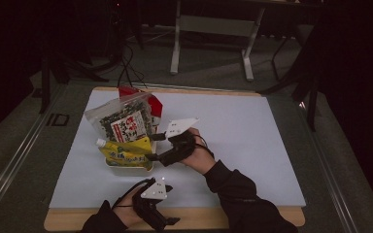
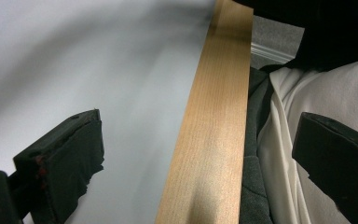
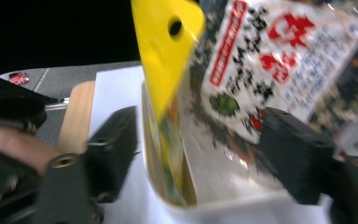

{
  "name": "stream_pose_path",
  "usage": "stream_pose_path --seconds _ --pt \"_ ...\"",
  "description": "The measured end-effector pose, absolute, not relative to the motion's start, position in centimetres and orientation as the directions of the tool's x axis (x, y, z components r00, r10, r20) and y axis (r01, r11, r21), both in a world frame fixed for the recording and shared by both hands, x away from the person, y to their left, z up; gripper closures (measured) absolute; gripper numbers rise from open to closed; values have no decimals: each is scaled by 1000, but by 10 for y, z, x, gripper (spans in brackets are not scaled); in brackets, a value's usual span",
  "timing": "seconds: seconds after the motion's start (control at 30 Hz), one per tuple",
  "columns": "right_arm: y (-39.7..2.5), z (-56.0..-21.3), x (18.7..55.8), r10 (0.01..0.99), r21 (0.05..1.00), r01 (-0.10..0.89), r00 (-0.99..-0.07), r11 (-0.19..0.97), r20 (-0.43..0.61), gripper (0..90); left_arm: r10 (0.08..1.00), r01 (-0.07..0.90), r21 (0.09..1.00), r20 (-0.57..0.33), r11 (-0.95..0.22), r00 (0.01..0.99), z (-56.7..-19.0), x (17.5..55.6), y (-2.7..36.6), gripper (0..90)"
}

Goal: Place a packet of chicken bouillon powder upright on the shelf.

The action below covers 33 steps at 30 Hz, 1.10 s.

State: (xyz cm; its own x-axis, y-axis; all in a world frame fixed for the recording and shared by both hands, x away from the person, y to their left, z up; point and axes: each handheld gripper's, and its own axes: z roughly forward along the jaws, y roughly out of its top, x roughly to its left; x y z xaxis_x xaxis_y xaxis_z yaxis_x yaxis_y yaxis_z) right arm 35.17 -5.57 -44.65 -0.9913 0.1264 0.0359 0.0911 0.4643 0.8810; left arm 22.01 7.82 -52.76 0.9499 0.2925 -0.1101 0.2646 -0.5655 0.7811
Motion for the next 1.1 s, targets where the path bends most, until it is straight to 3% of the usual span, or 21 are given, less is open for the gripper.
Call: stream_pose_path --seconds 0.13,0.23,0.83,1.1 --pt "-73 -451 350 150 881 107 -988 460 42 152 294 270 785 -117 -558 949 -528 221 79 33" --pt "-85 -457 348 172 876 112 -985 470 34 141 293 267 783 -113 -562 949 -528 221 79 33" --pt "-160 -509 342 285 842 219 -955 492 82 147 291 266 781 -113 -566 950 -529 220 77 33" --pt "-177 -514 337 311 844 237 -946 481 88 146 292 265 779 -111 -568 950 -529 220 77 33"
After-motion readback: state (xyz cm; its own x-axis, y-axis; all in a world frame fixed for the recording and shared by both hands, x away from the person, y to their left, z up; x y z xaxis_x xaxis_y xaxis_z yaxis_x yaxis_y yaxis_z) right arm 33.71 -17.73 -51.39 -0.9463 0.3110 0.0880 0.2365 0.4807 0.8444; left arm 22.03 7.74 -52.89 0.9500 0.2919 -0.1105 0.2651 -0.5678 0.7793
